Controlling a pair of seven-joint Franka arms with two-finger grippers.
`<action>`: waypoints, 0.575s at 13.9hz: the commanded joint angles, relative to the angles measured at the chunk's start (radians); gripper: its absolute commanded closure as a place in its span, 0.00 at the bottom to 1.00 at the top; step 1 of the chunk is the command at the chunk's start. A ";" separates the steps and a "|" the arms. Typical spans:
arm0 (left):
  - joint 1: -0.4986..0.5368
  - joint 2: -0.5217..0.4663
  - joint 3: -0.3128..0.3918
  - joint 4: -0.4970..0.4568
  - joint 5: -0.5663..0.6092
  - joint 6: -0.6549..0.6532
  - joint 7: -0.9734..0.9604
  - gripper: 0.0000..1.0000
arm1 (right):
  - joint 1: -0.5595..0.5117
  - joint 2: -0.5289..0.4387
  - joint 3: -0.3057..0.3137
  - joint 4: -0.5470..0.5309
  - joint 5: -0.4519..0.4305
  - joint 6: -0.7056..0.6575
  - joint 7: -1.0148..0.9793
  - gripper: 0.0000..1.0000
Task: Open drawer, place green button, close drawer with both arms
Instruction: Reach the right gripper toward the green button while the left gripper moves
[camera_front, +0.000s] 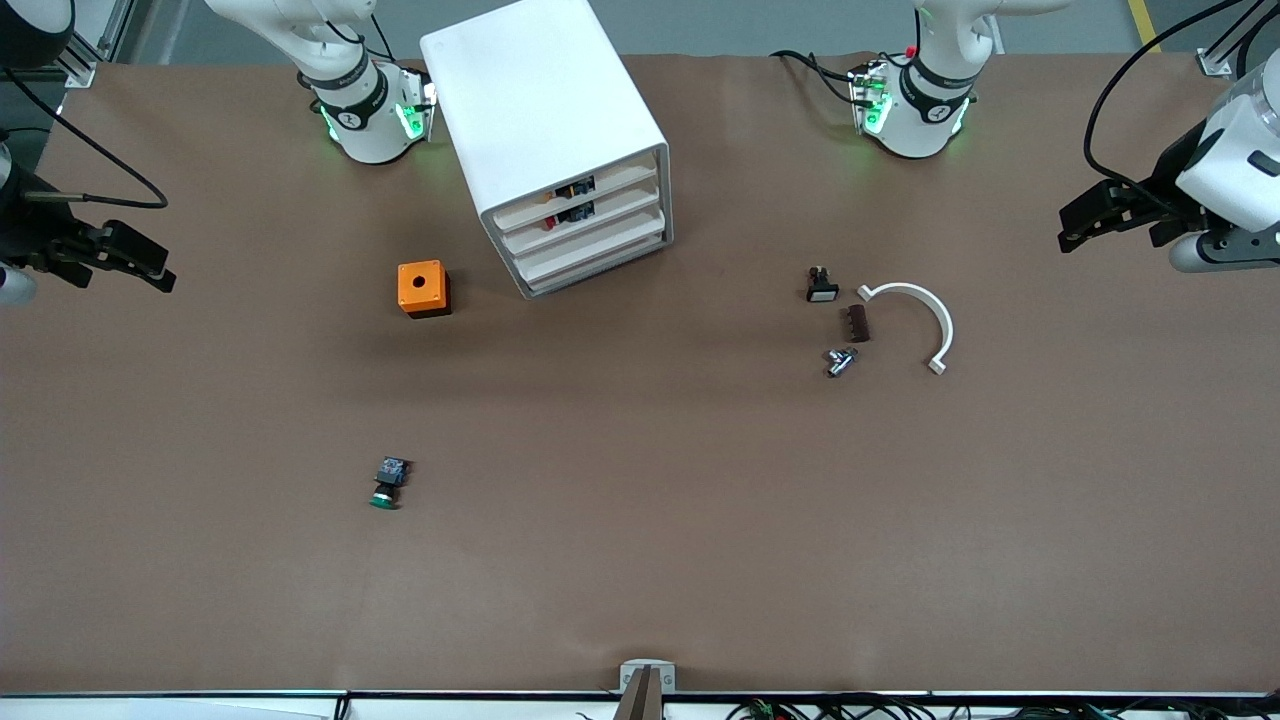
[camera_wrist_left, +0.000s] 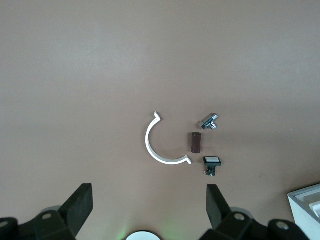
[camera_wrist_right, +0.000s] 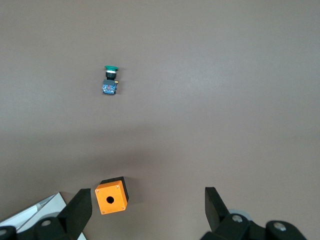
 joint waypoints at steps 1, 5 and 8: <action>0.008 0.010 -0.006 0.019 0.011 -0.006 0.022 0.00 | -0.017 -0.019 0.012 -0.014 -0.015 -0.002 -0.014 0.00; -0.007 0.048 -0.009 0.022 -0.001 -0.014 0.025 0.00 | -0.015 -0.017 0.013 -0.013 -0.015 0.003 -0.010 0.00; -0.036 0.143 -0.020 0.027 -0.027 -0.010 0.006 0.00 | 0.001 0.005 0.018 -0.013 -0.003 0.016 -0.001 0.00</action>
